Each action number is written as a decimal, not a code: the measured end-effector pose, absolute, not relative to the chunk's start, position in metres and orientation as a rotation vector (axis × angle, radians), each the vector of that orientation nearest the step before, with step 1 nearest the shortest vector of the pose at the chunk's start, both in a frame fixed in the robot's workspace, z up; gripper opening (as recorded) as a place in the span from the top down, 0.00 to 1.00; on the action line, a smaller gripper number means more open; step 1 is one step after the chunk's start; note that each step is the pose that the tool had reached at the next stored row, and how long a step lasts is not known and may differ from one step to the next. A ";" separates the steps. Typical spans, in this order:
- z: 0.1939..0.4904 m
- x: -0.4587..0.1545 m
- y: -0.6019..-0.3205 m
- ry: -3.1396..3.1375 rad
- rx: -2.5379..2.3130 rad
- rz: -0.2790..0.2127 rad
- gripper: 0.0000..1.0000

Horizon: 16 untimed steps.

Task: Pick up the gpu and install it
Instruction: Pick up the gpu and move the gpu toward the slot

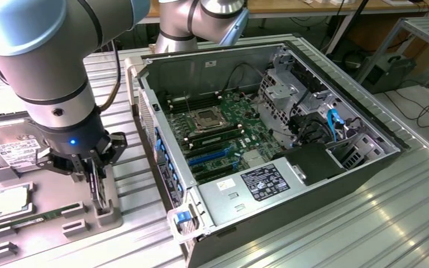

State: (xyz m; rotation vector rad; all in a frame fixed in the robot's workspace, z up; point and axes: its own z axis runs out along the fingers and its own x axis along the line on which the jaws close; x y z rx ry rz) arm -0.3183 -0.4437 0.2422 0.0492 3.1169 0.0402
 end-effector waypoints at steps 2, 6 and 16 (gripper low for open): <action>0.244 -0.318 -0.444 3.117 0.049 0.040 0.73; 0.248 -0.318 -0.444 3.117 0.049 0.040 0.73; 0.258 -0.318 -0.444 3.117 0.049 0.040 0.73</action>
